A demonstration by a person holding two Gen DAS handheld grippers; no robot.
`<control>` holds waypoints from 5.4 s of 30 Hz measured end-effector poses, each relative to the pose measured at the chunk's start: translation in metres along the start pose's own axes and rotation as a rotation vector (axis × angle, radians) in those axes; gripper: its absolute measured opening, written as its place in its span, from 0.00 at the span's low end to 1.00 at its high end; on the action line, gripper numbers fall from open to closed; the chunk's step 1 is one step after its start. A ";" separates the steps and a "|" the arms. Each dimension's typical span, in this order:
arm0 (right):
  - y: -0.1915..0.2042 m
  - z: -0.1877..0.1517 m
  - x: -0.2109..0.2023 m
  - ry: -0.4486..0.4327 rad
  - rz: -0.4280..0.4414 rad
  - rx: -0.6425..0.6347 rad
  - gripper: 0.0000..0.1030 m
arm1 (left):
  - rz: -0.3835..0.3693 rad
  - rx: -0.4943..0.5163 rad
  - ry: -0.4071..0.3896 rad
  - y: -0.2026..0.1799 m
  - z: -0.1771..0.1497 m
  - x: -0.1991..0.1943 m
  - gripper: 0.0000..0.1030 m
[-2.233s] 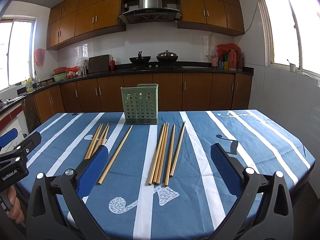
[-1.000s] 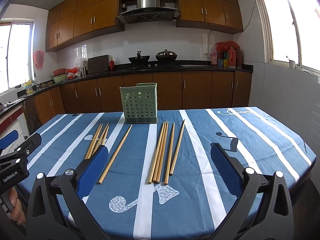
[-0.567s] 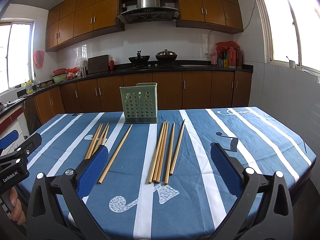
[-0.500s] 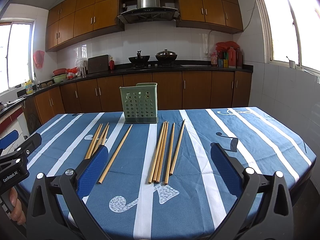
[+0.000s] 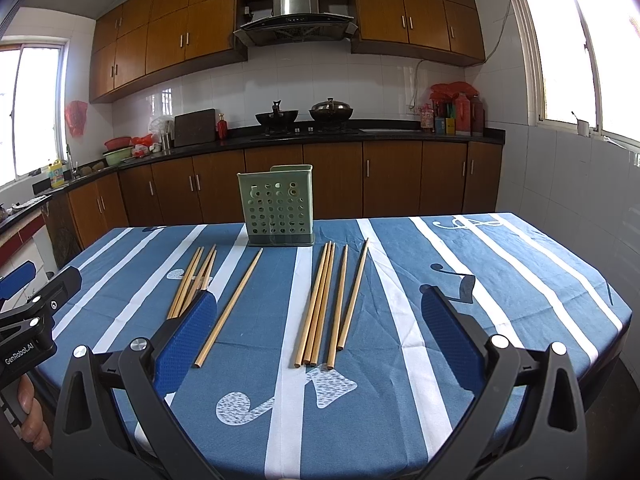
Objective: Organize utensils
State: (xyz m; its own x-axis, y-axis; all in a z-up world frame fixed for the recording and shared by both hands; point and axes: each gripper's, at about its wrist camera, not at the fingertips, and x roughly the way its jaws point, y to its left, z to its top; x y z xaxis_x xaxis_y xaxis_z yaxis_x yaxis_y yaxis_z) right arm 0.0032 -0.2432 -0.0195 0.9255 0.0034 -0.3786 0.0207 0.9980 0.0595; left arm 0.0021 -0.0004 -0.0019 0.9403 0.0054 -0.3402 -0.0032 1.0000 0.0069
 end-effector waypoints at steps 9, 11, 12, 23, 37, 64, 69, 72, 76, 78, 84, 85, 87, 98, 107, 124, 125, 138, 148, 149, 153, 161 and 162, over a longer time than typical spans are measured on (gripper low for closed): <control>-0.038 0.002 0.059 0.195 -0.082 0.134 0.91 | 0.069 -0.034 0.148 0.018 -0.010 0.047 0.96; -0.047 0.002 0.079 0.262 -0.086 0.168 0.80 | 0.073 -0.051 0.180 0.025 -0.012 0.057 0.96; -0.049 0.002 0.088 0.295 -0.082 0.178 0.70 | 0.074 -0.067 0.208 0.030 -0.013 0.065 0.96; -0.042 -0.005 0.186 0.513 -0.028 0.181 0.28 | 0.045 -0.111 0.367 0.049 -0.024 0.113 0.91; -0.060 -0.016 0.197 0.505 -0.113 0.170 0.07 | -0.088 -0.070 0.494 0.022 -0.023 0.171 0.38; -0.084 -0.003 0.229 0.459 -0.158 0.167 0.07 | -0.033 -0.025 0.546 0.048 -0.012 0.259 0.08; -0.086 -0.004 0.227 0.452 -0.148 0.178 0.08 | -0.060 -0.048 0.542 0.054 -0.013 0.256 0.09; -0.084 -0.006 0.224 0.453 -0.146 0.177 0.08 | -0.053 -0.043 0.542 0.053 -0.014 0.254 0.09; -0.084 -0.008 0.218 0.453 -0.142 0.177 0.08 | -0.042 -0.026 0.544 0.051 -0.016 0.249 0.09; -0.084 -0.009 0.216 0.454 -0.138 0.178 0.08 | -0.034 -0.019 0.544 0.050 -0.017 0.246 0.10; -0.088 -0.008 0.212 0.449 -0.118 0.191 0.07 | -0.018 0.006 0.545 0.047 -0.019 0.242 0.08; -0.089 -0.005 0.207 0.432 -0.114 0.198 0.07 | -0.017 0.005 0.548 0.047 -0.019 0.242 0.08; -0.092 0.002 0.196 0.389 -0.109 0.200 0.07 | -0.018 -0.002 0.556 0.049 -0.018 0.239 0.08; -0.103 0.048 0.154 0.195 -0.106 0.210 0.07 | -0.007 -0.018 0.376 0.056 0.037 0.200 0.07; -0.102 0.071 0.138 0.103 -0.090 0.220 0.07 | -0.003 -0.054 0.223 0.062 0.083 0.171 0.07; -0.094 0.110 0.135 0.025 -0.064 0.190 0.07 | -0.002 -0.060 0.122 0.064 0.129 0.161 0.07; -0.094 0.116 0.134 0.015 -0.061 0.190 0.07 | -0.006 -0.065 0.117 0.064 0.136 0.162 0.07; -0.065 0.250 0.116 -0.252 0.129 0.207 0.07 | -0.170 -0.118 -0.058 0.031 0.264 0.160 0.07; -0.031 0.244 0.163 -0.180 0.166 0.143 0.07 | -0.264 -0.155 -0.046 -0.025 0.269 0.207 0.07; -0.031 0.241 0.169 -0.165 0.165 0.143 0.07 | -0.265 -0.156 -0.043 -0.027 0.267 0.211 0.07; -0.032 0.229 0.184 -0.111 0.171 0.152 0.07 | -0.261 -0.148 -0.003 -0.036 0.251 0.234 0.07; -0.026 0.217 0.204 -0.036 0.175 0.148 0.07 | -0.236 -0.141 0.070 -0.036 0.221 0.266 0.07; -0.025 0.216 0.204 -0.030 0.177 0.146 0.07 | -0.235 -0.140 0.075 -0.036 0.220 0.267 0.07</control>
State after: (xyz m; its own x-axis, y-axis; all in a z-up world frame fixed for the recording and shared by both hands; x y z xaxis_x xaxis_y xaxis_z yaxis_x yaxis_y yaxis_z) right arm 0.2732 -0.2806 0.1007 0.9306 0.1733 -0.3225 -0.0902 0.9623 0.2567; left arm 0.3285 -0.0357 0.1138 0.8930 -0.2316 -0.3860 0.1602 0.9649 -0.2082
